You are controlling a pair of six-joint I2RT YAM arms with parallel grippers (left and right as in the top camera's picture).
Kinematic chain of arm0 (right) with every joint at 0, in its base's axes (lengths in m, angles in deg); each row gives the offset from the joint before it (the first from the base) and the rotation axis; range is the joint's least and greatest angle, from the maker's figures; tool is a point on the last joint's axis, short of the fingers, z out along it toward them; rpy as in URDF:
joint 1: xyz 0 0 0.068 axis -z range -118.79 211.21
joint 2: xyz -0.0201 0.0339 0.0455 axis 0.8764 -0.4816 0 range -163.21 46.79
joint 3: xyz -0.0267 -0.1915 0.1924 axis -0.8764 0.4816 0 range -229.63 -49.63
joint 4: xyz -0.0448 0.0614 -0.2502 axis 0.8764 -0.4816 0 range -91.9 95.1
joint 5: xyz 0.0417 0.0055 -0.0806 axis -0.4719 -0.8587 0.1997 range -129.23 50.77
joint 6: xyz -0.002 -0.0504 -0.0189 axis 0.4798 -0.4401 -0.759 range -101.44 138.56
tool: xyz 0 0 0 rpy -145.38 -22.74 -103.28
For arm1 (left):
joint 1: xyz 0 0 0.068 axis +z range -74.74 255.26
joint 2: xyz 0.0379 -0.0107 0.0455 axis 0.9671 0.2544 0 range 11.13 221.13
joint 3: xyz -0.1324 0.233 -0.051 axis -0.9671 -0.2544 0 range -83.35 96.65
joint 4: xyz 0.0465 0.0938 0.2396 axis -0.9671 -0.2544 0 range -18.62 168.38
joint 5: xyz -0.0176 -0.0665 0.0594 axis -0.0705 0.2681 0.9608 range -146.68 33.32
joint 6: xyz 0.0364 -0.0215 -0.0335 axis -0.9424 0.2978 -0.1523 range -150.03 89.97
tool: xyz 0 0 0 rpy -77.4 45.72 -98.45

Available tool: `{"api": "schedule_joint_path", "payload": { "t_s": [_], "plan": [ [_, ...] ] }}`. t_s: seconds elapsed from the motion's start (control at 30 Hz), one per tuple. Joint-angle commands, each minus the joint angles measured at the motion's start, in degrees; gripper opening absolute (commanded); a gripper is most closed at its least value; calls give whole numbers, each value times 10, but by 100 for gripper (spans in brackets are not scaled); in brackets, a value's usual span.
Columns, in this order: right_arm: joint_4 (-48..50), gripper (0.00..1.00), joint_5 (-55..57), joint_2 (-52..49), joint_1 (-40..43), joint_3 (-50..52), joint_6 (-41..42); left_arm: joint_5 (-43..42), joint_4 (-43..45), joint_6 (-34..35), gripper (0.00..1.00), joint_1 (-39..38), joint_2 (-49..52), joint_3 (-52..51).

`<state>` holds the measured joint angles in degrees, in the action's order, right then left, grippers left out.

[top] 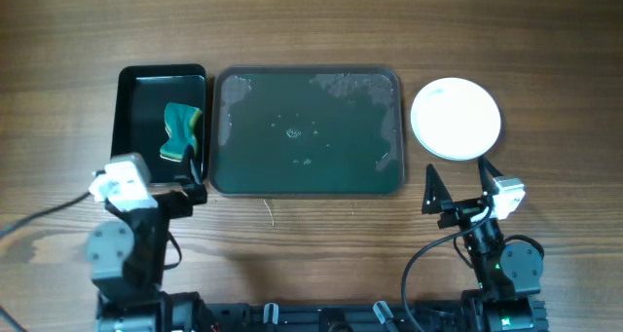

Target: Clean dirty plates on tray and stack at the side

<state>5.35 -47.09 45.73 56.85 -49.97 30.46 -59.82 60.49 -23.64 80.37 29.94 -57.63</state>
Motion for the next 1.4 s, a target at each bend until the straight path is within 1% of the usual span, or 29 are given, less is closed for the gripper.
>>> {"api": "schedule_joint_path", "payload": {
  "t_s": [0.0, 0.1, 0.2, 0.4, 0.73, 0.93, 1.03, 1.37],
  "plan": [
    [2, 100, 6, 3, -3, 0, 5, -9, 58, 6, 100, -17, -55, -79],
    [2, 100, 6, 3, -3, 0, 5, -9, 103, 5, 100, -22, -89, -133],
    [2, 100, 6, 3, -3, 0, 5, -9, 123, 5, 100, -22, -110, -164],
    [2, 100, 6, 3, -3, 0, 5, -3, 136, 5, 100, -22, -141, -196],
    [2, 100, 6, 3, -3, 0, 5, -3, 191, 5, 100, -21, -183, -250],
    [2, 100, 6, 3, -3, 0, 5, -3, 184, 5, 100, -21, -186, -254],
    [2, 100, 6, 3, -3, 0, 5, -3, 137, 5, 100, -21, -186, -254],
    [2, 100, 6, 3, -3, 0, 5, -4, 137, 5, 100, -21, -186, -254]
  ]
}}
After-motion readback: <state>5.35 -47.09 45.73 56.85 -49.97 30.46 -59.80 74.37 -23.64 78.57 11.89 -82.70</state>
